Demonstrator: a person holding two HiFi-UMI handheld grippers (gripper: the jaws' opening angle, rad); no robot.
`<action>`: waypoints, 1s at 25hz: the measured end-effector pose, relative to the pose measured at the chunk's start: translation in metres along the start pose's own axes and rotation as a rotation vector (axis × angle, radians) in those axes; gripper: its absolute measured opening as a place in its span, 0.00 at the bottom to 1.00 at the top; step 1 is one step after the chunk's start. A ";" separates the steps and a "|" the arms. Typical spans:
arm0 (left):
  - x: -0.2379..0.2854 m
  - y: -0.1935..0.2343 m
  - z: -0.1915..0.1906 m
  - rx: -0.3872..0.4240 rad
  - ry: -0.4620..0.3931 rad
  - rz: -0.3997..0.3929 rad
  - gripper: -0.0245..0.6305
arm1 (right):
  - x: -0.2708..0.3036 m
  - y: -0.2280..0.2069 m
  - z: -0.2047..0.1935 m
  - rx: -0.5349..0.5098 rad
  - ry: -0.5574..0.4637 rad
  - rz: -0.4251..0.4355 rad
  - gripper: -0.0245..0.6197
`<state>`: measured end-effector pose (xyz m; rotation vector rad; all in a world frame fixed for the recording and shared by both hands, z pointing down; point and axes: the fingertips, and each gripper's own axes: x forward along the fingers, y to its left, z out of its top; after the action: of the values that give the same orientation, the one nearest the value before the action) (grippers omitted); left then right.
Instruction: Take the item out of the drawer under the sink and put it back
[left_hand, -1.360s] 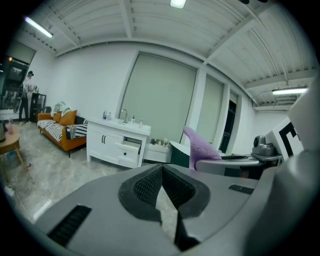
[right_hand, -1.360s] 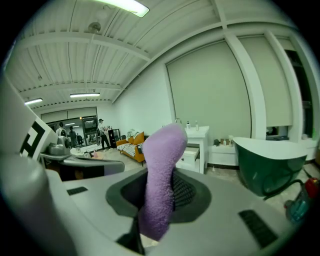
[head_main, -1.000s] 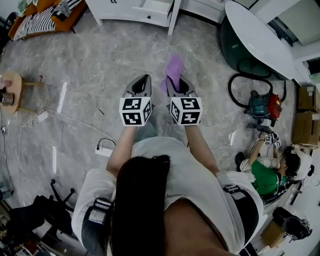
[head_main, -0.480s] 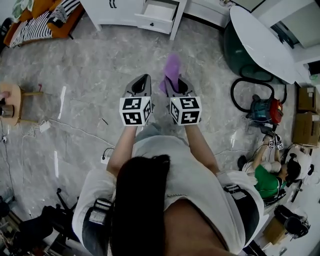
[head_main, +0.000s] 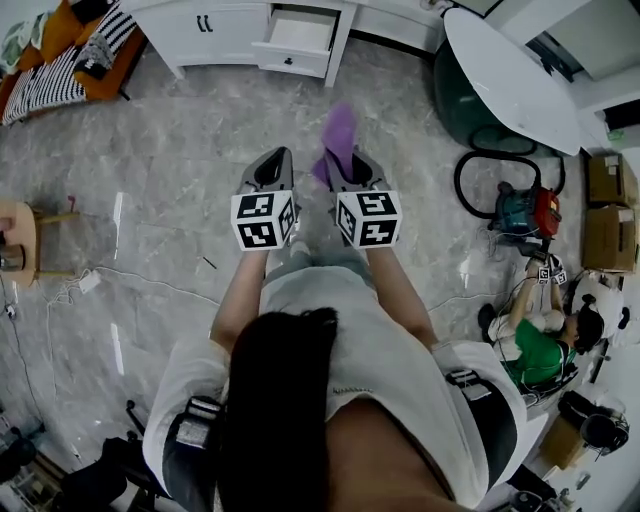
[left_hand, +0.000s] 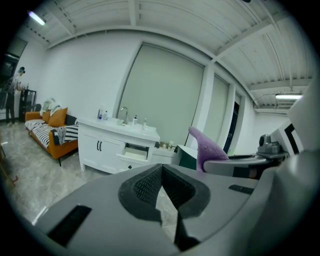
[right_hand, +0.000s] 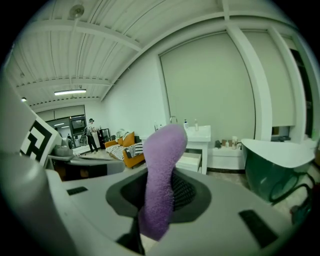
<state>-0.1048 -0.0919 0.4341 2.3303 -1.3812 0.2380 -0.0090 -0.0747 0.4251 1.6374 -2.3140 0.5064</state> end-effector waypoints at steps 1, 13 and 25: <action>0.005 -0.001 0.002 0.000 -0.001 -0.003 0.04 | 0.002 -0.004 0.003 0.001 -0.003 -0.005 0.20; 0.042 0.011 0.018 0.009 -0.012 0.001 0.04 | 0.040 -0.028 0.013 0.020 -0.006 -0.009 0.20; 0.128 0.030 0.044 0.024 0.019 0.044 0.04 | 0.120 -0.085 0.042 0.036 0.012 0.032 0.20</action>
<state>-0.0710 -0.2255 0.4472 2.3122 -1.4293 0.2908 0.0311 -0.2206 0.4469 1.6112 -2.3394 0.5670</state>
